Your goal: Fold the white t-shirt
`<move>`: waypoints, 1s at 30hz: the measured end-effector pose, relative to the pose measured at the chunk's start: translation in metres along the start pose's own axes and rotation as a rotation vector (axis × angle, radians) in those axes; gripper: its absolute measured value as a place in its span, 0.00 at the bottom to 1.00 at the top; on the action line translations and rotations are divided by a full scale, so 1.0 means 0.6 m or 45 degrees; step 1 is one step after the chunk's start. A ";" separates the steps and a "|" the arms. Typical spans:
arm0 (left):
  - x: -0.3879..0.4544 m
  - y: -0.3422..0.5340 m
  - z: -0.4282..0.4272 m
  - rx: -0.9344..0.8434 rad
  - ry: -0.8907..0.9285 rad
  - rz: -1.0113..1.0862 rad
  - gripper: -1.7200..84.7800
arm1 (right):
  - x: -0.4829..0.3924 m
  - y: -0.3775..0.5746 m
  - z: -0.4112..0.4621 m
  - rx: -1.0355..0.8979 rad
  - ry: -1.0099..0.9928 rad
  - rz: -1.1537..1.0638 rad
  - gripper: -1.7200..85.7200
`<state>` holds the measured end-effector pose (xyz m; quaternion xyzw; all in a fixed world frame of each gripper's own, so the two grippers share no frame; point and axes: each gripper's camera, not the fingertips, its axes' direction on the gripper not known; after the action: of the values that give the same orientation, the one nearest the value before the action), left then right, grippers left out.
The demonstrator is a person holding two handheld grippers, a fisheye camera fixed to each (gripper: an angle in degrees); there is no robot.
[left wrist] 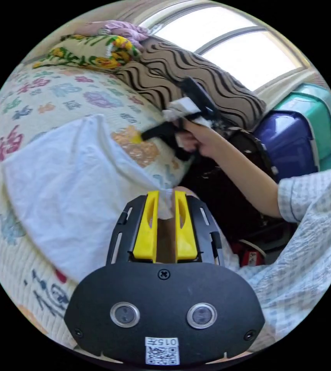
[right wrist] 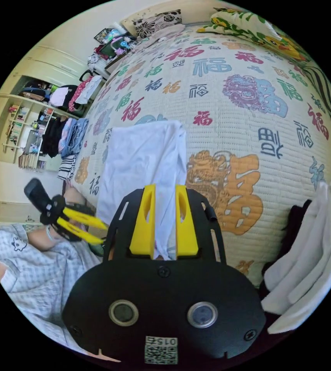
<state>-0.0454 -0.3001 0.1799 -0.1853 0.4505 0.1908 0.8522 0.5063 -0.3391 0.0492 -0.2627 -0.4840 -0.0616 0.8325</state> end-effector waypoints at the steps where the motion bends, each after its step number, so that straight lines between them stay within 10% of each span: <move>1: -0.028 -0.016 -0.011 -0.012 -0.039 -0.071 0.11 | -0.008 0.030 0.000 -0.021 0.029 0.002 0.12; 20: -0.064 -0.346 0.171 -0.259 -0.172 -0.131 0.06 | 0.129 0.267 -0.106 0.178 -0.139 0.433 0.02; 30: -0.072 -0.296 0.086 -0.153 -0.275 -0.161 0.06 | 0.084 0.218 -0.135 -0.030 -0.129 -0.037 0.02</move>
<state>0.0556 -0.4340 0.2687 -0.2424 0.3313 0.1821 0.8935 0.6422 -0.2600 0.0103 -0.2682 -0.5287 -0.0661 0.8026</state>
